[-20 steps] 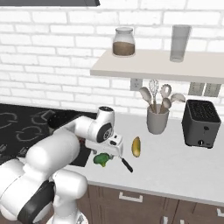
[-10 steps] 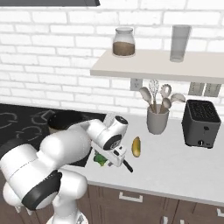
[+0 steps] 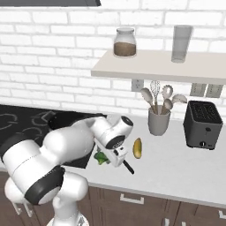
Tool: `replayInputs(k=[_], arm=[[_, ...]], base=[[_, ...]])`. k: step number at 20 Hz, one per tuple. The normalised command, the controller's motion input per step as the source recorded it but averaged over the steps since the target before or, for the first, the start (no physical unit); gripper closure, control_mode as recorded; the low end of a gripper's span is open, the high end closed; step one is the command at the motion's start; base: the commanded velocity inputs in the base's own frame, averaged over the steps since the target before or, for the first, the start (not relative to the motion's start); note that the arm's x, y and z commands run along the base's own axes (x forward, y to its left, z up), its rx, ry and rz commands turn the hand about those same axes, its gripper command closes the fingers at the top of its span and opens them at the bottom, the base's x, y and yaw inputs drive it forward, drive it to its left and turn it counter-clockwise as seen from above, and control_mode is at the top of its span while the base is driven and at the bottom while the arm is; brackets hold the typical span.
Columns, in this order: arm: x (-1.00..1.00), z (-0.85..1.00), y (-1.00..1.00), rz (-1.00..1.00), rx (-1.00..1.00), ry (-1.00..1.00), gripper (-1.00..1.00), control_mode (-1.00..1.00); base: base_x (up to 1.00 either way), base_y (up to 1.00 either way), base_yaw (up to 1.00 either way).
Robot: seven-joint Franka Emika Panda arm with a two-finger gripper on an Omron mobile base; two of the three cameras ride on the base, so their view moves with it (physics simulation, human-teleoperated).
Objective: Put the broccoli and cucumber in the pot. Retrieve the spatula and lightly stir the vegetables in the pot.
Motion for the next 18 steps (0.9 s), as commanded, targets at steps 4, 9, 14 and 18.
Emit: replayInputs(k=[4, 9, 14, 18], arm=[[-0.4, 0.09, 0.01, -0.1, 0.04, -0.06, 1.0, -1.0], [-0.77, 0.96, 0.0, 0.0, 0.0, -0.18, 1.0, -1.0], [-0.18, 1.0, 0.4, 0.0, -0.09, -0.07, 1.0, -1.0], [0.13, 1.0, 0.99, 0.01, -0.13, 0.0, 1.0, -1.0]], base=[[0.0, 0.0, 0.0], [0.0, 0.0, 0.0], [0.0, 0.0, 0.0], [0.0, 0.0, 0.0]])
